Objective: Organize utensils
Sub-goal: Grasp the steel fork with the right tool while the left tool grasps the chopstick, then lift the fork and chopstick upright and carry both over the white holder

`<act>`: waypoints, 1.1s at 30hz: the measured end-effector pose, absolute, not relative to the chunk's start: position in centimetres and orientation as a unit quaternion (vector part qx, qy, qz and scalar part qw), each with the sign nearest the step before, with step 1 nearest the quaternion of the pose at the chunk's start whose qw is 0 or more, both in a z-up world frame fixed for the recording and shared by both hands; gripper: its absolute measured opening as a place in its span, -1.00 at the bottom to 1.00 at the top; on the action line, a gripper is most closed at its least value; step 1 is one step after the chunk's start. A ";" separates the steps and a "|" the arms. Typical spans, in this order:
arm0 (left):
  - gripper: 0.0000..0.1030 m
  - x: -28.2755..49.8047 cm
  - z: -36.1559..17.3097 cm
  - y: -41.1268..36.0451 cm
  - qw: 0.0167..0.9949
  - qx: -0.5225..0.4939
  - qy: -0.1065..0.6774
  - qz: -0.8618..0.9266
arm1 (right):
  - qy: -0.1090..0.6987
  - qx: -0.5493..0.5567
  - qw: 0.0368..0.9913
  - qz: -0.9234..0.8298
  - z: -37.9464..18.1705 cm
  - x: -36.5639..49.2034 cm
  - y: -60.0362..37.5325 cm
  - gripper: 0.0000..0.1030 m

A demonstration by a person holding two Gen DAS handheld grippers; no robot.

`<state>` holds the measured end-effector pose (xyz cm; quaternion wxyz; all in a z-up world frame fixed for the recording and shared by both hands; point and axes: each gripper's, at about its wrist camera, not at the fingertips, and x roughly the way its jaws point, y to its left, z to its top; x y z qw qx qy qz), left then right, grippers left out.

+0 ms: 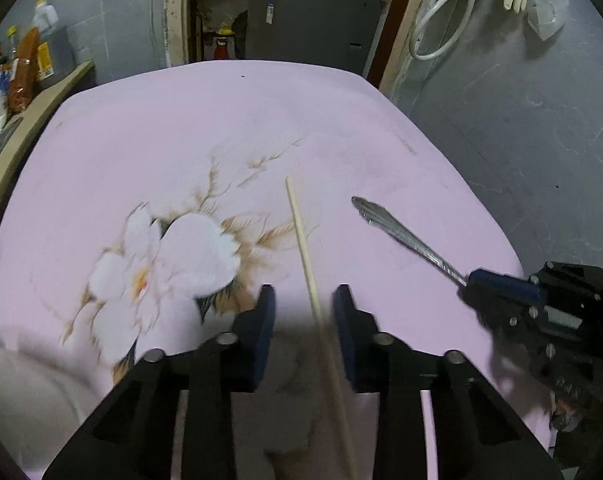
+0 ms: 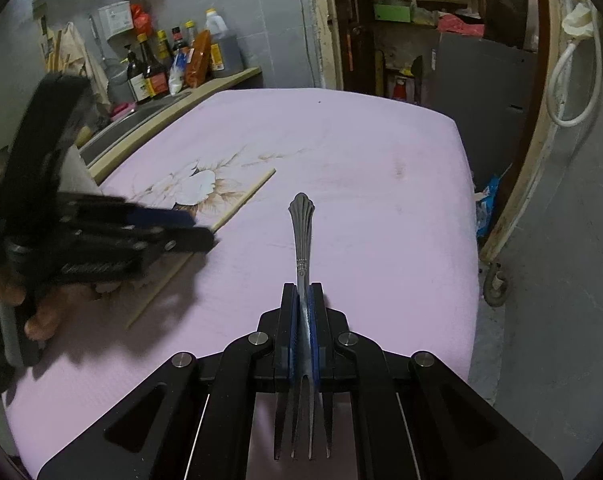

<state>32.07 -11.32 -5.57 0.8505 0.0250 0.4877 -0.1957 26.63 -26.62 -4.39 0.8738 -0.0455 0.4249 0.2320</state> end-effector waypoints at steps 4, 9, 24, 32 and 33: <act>-0.83 33.0 -5.7 -11.3 0.844 0.036 0.500 -0.190 | 0.438 -0.065 0.865 0.238 -4.4 27.7 -25.9 -0.88; -0.91 33.3 -5.7 -11.6 0.838 0.053 0.511 -0.185 | 0.460 -0.082 0.851 0.239 -4.8 29.8 -24.9 -0.82; -0.96 30.2 -5.1 -10.5 0.857 0.003 0.486 -0.169 | 0.476 -0.060 0.846 0.234 -4.1 30.3 -24.8 -0.90; -0.96 25.4 -2.3 -8.4 0.916 -0.039 0.358 -0.177 | 0.336 -0.008 0.908 0.251 -1.3 24.2 -25.5 -0.90; -0.96 24.8 -1.9 -8.1 0.922 -0.042 0.344 -0.176 | 0.316 -0.007 0.915 0.251 -1.0 23.5 -25.2 -0.90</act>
